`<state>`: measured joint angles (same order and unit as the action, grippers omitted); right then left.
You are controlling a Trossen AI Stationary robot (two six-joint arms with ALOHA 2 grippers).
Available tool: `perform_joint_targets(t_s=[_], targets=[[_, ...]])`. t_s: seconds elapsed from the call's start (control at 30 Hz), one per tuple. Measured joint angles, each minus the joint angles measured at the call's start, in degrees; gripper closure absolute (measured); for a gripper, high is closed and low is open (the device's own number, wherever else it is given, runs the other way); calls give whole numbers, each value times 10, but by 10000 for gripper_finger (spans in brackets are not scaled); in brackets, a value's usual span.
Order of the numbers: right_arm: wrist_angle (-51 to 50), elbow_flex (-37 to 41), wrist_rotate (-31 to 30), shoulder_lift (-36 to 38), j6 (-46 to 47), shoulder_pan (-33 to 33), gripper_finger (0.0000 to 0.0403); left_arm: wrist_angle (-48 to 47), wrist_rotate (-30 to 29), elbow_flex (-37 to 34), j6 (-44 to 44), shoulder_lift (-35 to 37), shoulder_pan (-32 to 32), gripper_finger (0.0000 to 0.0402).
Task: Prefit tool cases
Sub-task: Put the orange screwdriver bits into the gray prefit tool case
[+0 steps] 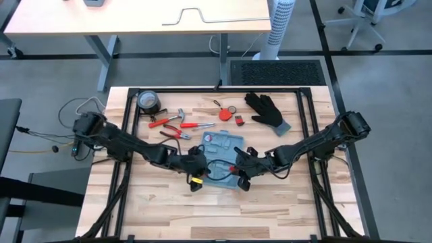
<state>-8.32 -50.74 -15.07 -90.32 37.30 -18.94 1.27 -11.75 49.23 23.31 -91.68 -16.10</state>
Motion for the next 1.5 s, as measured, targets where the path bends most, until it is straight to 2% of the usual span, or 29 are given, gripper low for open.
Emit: perform_joint_targets(t_s=[0.2,0.33,0.6,1.0,1.17,1.37,1.5], targets=[[12,-3,6,0,-17,8,304,-61,-6,0,5,73,-22,402],[11,-20,18,0,-46,22,304,-143,-45,1,37,117,-51,402],[-8,-85,60,-68,-114,43,304,-286,-93,1,125,135,-106,402],[-51,-178,113,-188,-155,44,304,-303,-132,1,177,132,-148,402],[-11,-191,110,-208,-168,42,304,-304,-146,1,179,130,-149,402],[-16,-184,100,-215,-201,51,304,-292,-149,-18,186,129,-150,402],[30,-177,93,-215,-221,57,304,-283,-148,-29,194,129,-155,402]])
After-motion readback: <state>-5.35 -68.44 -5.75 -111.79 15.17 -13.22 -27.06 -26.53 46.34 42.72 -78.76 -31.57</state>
